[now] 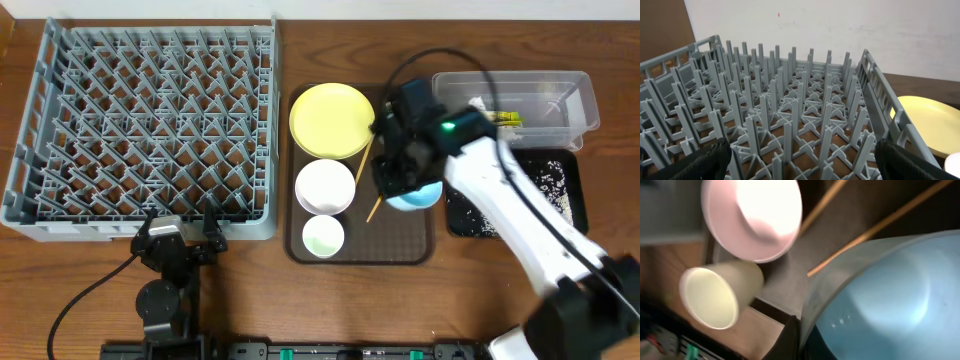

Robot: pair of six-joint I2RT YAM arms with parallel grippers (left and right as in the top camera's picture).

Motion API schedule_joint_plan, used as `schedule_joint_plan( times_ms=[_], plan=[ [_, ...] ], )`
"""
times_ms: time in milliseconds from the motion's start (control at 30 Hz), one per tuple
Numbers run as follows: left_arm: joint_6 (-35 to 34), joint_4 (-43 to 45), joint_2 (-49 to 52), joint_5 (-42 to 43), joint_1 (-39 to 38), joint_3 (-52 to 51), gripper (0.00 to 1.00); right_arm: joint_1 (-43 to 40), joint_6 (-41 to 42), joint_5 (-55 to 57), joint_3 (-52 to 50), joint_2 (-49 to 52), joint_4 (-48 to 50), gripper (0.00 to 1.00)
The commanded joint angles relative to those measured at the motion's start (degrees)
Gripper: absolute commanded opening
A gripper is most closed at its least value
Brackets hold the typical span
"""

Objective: Sort waste into correct bins and load items into the dishwasher

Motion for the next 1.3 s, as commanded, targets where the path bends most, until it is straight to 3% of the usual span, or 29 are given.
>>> schedule_joint_plan(
  times_ms=[0, 300, 333, 400, 467, 700, 867, 1267],
  plan=[
    [0.4, -2.1, -0.4, 0.2, 0.2, -0.9, 0.93, 2.2, -1.5, 1.7, -0.5, 4.2, -1.0, 0.01],
    [0.4, -2.1, -0.4, 0.2, 0.2, -0.9, 0.93, 4.0, -1.1, 1.4, -2.1, 10.6, -2.7, 0.01],
    [0.4, -2.1, -0.4, 0.2, 0.2, -0.9, 0.93, 4.1, -1.2, 1.5, -2.1, 10.6, -2.8, 0.04],
    [0.4, -2.1, -0.4, 0.2, 0.2, -0.9, 0.93, 4.1, -1.5, 1.5, -2.1, 10.6, -3.0, 0.22],
    [0.1, -2.0, -0.4, 0.4, 0.2, -0.9, 0.93, 4.1, -1.7, 1.5, -2.1, 10.6, -3.0, 0.31],
    [-3.5, -2.5, 0.1, 0.9, 0.2, 3.1, 0.93, 4.1, -2.4, 0.5, 3.0, 8.1, -4.1, 0.34],
    [-6.8, -8.6, 7.5, 2.2, 0.2, 13.6, 0.93, 4.4, -5.3, -1.6, 9.3, 4.9, -4.6, 0.53],
    [-6.8, -30.4, 41.0, 10.8, 0.2, 49.1, 0.93, 10.9, -6.6, -1.8, 6.6, 8.7, -4.4, 0.53]
  ],
)
